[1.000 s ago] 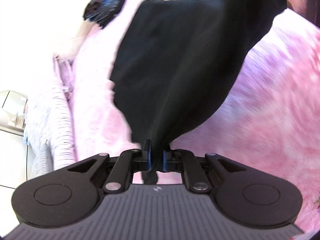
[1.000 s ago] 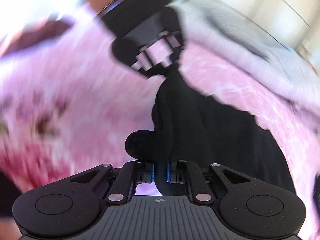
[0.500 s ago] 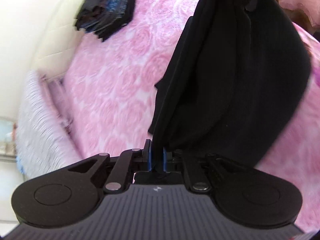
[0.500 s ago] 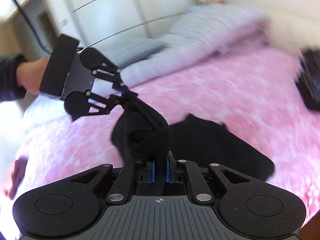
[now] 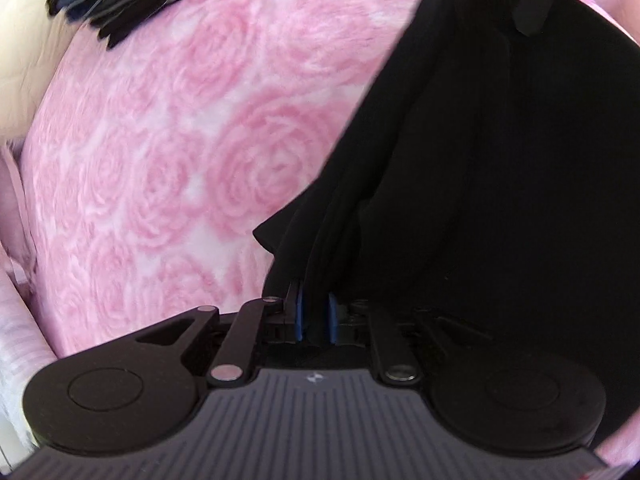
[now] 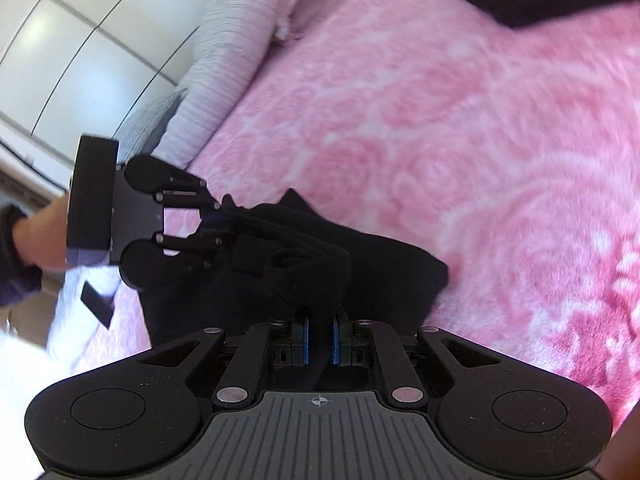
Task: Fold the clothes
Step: 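Lift the jacket end with both grippers and fold it over the rest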
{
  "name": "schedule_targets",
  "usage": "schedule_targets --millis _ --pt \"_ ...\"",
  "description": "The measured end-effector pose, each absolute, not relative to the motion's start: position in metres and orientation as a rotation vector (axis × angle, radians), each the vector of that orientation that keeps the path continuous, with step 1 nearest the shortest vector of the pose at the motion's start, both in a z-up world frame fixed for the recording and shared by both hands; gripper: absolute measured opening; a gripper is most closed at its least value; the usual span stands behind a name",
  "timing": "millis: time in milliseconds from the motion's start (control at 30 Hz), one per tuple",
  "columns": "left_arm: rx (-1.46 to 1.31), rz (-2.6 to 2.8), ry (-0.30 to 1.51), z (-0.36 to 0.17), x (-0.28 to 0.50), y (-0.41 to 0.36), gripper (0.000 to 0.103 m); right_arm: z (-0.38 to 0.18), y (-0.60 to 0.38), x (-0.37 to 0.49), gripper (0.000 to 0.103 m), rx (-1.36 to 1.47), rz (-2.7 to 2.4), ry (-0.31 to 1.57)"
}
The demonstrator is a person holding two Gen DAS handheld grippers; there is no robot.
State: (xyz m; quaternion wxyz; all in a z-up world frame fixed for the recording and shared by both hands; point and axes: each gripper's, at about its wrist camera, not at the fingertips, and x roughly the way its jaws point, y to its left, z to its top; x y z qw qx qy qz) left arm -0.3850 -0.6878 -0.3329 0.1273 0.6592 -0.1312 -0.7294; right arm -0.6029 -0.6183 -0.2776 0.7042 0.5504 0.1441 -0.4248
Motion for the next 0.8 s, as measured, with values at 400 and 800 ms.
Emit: schedule_targets --millis 400,800 --pt "1.488 -2.064 0.336 -0.282 -0.312 -0.74 0.029 -0.283 -0.616 -0.612 0.011 1.384 -1.01 0.239" --pt "1.417 -2.061 0.474 -0.305 -0.317 -0.75 0.0 -0.263 -0.622 -0.616 0.008 1.339 -1.033 0.226"
